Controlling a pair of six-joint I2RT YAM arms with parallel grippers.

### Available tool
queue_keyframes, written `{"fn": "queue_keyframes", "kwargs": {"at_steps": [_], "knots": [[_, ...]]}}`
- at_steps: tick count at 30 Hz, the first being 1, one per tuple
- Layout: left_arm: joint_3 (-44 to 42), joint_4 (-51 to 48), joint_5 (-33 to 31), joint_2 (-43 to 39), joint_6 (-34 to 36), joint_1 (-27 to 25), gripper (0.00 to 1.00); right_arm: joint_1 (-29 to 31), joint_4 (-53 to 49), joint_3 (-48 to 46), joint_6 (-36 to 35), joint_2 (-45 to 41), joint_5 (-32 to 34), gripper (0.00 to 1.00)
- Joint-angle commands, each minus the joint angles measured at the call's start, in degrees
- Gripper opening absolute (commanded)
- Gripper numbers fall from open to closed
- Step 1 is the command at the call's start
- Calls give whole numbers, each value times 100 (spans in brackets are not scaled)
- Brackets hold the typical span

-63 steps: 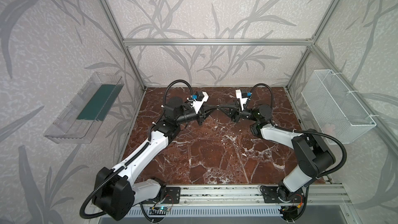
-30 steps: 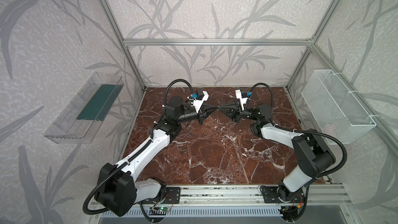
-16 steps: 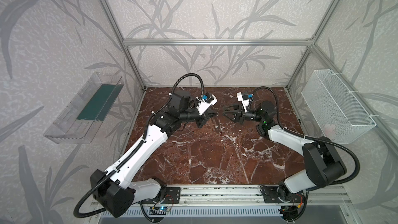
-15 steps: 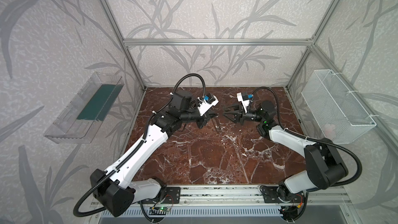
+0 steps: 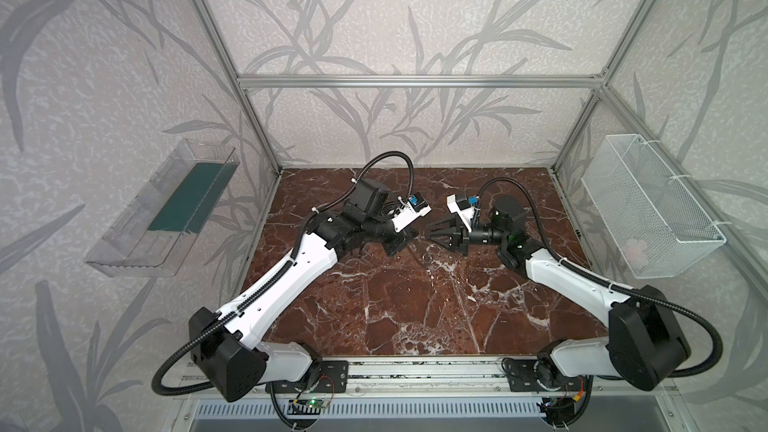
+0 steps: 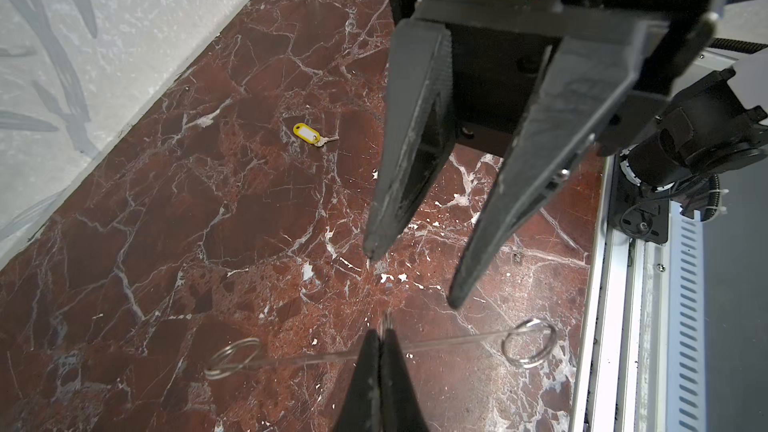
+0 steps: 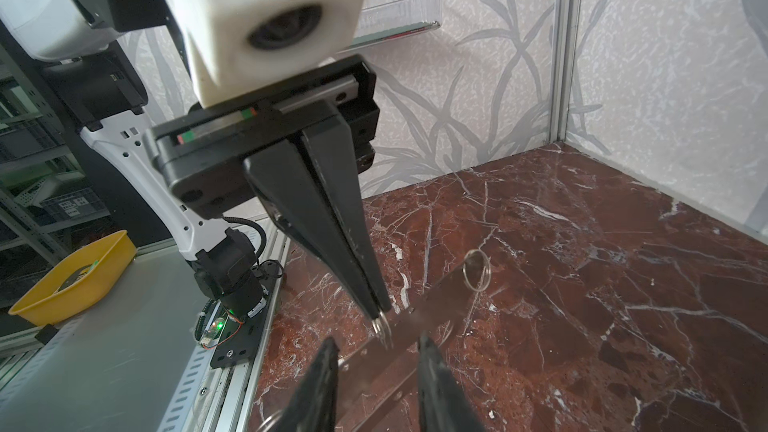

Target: Put the keys on the keyring

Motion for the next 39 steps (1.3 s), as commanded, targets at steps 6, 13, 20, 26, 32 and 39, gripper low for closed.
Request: {"fn": "queue_keyframes", "kwargs": {"at_steps": [6,13,20,26,32,39], "knots": [[-25,107,283,-298,136,-42,0,60,-193,15,-212,-20,-132,29],[-25,178,406,-208,74,-63,0,294,-174,138,-218,173,-182,26],[-41,198,449,-141,74,-87,0,354,178,114,10,245,-142,22],[-84,199,431,-113,91,-93,0,332,191,113,21,206,46,21],[-156,209,476,-158,91,-97,0,223,444,75,196,196,51,19],[-130,237,540,-126,82,-93,0,228,631,140,374,302,-132,9]]}}
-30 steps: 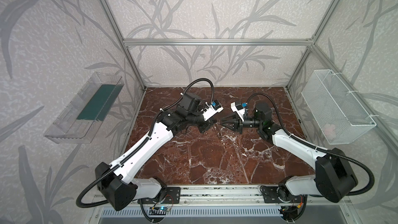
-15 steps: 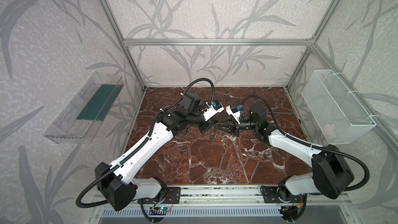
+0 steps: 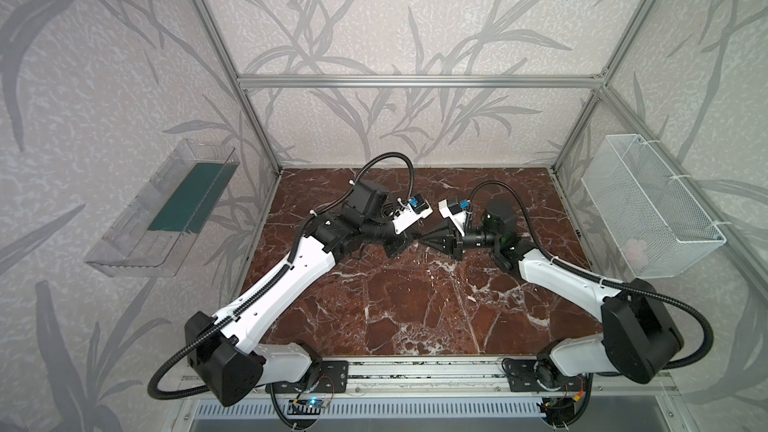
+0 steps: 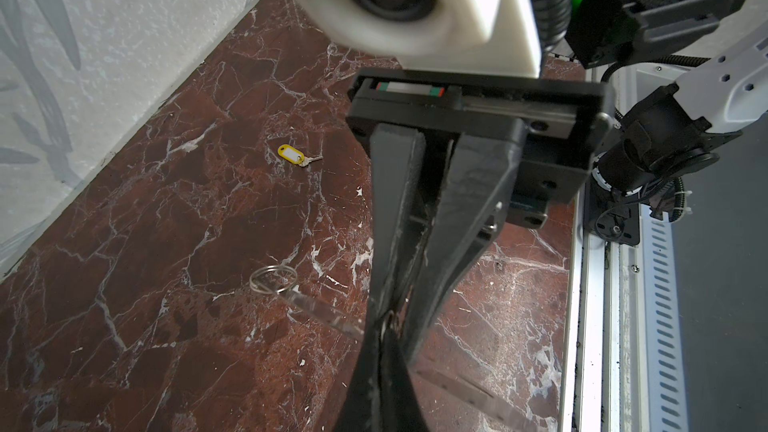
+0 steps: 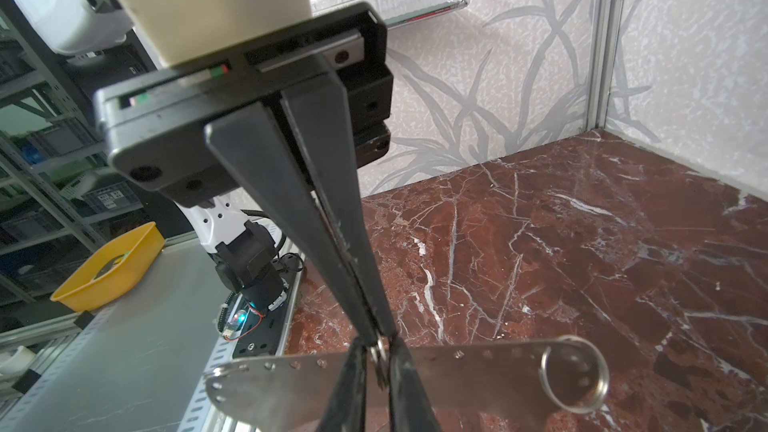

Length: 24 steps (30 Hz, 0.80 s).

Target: Put the keys on the keyring

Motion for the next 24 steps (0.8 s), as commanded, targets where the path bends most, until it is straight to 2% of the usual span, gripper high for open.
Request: {"fn": "queue_keyframes", "kwargs": {"at_steps": [1,3,10,16,19,24], "knots": [[-16,57,239,-6,58,-39,0,-19,356,145,131,62,-86,6],[-15,67,275,-7,58,-44,0,-9,398,123,156,62,-113,0],[-103,250,146,-86,-78,-42,0,-54,691,5,267,77,-123,0],[-454,718,-58,-526,-218,-34,16,-385,2320,-261,1351,364,-413,0],[-831,1030,-185,-869,-216,11,19,-498,3015,-321,1880,537,-552,0],[-1160,1323,73,-1081,-317,110,20,-513,3152,-312,1985,624,-579,0]]}}
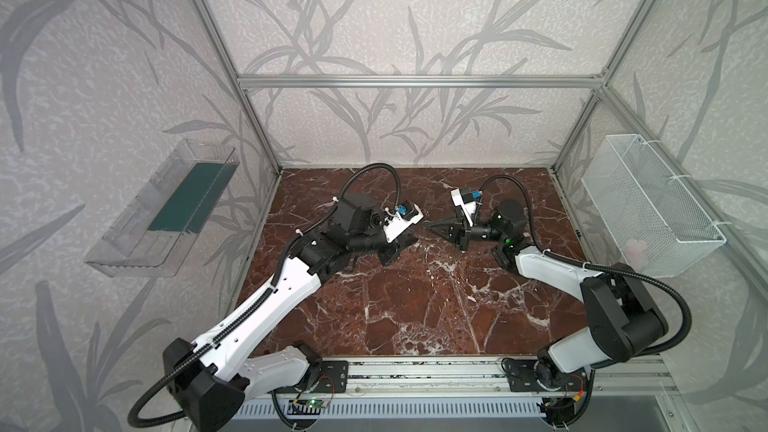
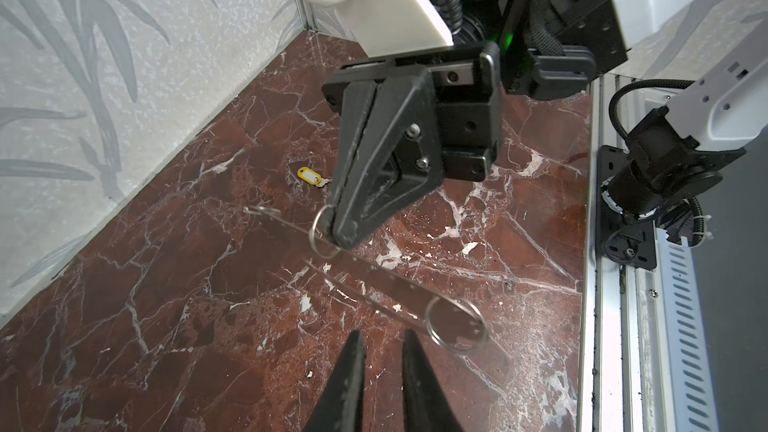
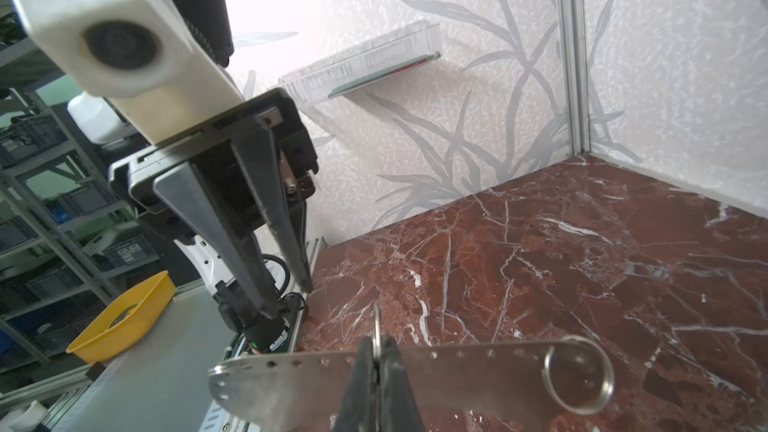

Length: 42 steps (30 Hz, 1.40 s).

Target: Put the keys on the keyring

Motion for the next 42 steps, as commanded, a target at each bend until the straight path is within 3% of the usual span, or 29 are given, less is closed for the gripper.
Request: {"fn": "queue_keyframes", "kwargs": {"at_steps": [1,21,35,42], "knots": [[-121,374,166,-65,-55,52,20,15,700,-27,285,6,-151,0],[41,973,714,283,-257,155,21,95,657,-42,252,-108,-388,0],[200,896,360,453,-276,156,21,210,529,-43,136,-218,-441,0],[200,845,596,486,-225,156,21,244,525,-17,136,-228,-472,0]]}}
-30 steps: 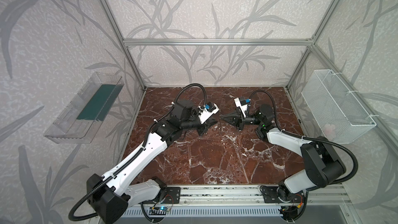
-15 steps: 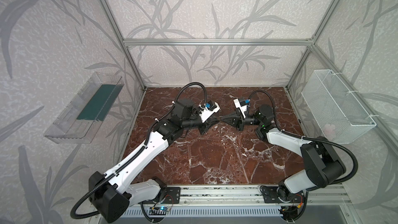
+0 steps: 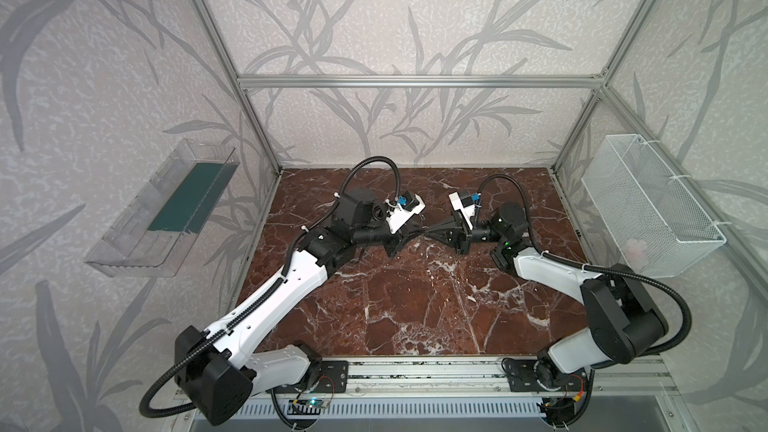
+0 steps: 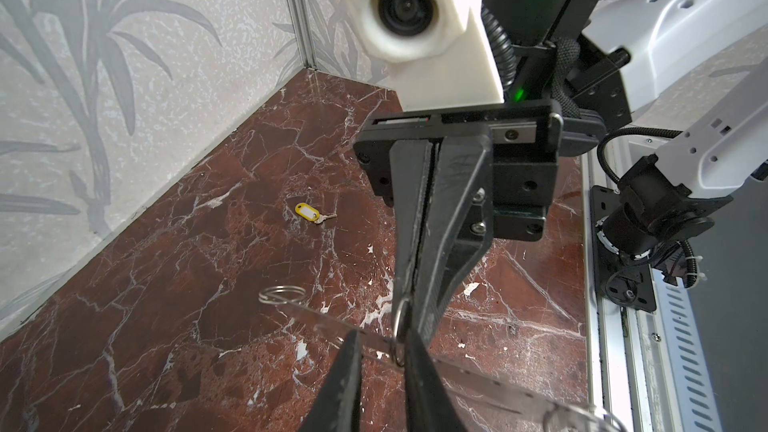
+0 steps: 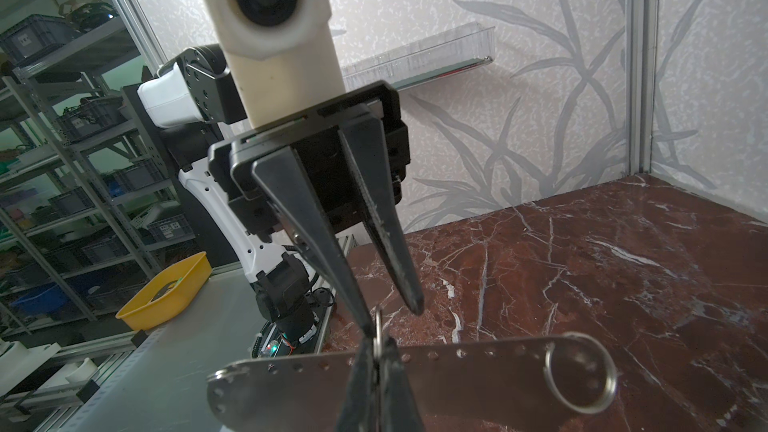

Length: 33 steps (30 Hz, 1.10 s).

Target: Put the keys on the keyring

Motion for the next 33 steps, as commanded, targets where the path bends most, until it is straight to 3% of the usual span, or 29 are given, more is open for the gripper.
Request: {"fn": "queue_keyframes", "kwargs": {"at_steps": [1,10,22,27,33], "knots": [[174,16,178,29,53,10,21,50,123,-8,-59,-171,-116,0],[128,42,507,5,88,15,17,55,136,9,-41,-161,-144,0],[89,1,677,70,-19,13,4,55,171,53,-24,-126,-83,0],[-11,175,528,52,-252,11,0,47,171,77,7,-113,-7,0],[-274,701,-201,-38,-947,-38,0,30,-631,63,-490,-291,435,0]]}}
